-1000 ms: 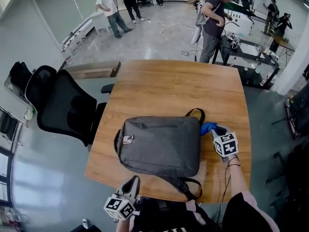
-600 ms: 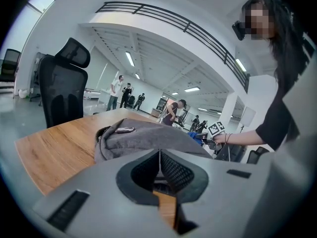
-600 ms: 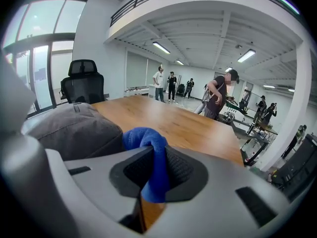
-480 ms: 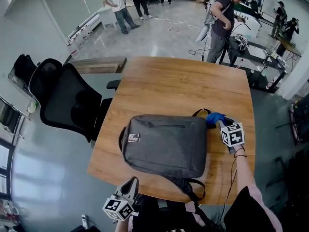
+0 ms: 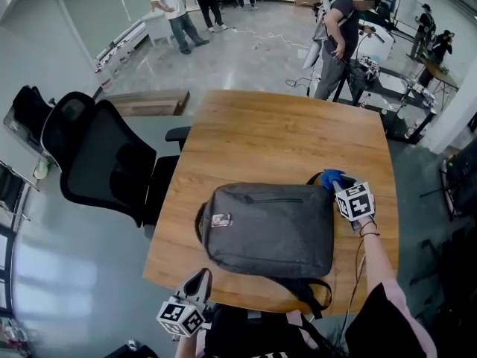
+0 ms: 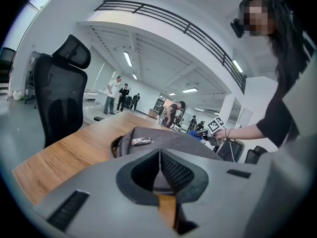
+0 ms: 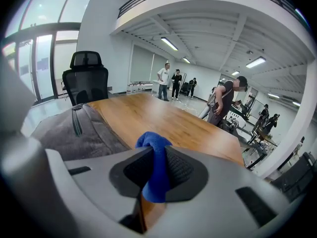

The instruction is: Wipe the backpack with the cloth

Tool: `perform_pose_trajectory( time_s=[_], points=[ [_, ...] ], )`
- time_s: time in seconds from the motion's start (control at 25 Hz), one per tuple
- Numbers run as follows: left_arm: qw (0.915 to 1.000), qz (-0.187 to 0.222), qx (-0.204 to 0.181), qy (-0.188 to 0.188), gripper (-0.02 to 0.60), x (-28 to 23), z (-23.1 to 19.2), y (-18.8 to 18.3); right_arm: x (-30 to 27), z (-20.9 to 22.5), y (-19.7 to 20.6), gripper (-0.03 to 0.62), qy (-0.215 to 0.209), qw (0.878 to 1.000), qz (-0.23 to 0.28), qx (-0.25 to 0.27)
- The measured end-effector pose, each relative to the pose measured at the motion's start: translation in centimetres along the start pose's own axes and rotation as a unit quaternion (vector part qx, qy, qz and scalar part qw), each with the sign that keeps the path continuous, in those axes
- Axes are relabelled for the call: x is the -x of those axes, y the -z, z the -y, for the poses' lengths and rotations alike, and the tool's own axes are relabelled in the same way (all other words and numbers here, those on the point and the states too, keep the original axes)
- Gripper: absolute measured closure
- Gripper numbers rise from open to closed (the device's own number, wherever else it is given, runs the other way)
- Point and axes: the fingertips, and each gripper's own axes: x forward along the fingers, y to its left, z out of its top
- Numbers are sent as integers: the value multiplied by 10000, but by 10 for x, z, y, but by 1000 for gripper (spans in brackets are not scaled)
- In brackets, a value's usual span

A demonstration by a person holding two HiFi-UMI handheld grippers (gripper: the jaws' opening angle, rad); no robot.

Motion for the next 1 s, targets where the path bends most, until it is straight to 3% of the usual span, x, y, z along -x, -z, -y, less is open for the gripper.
perform_pose_trajectory(
  time_s=[0.48,0.72,1.0],
  points=[
    [9999,92,35,115,580,5,-98,-37,-57,-115,-79,531,-609,9947,-415,720],
    [9998,82,52,190,580,5,-135,-46,-87,-181,-115,531,-1014,9791,-653,1637],
    [9996,166,151,187,581,9,-162,-55,-111,-262,-160,531,-1595,9656,-592,1965]
  ],
)
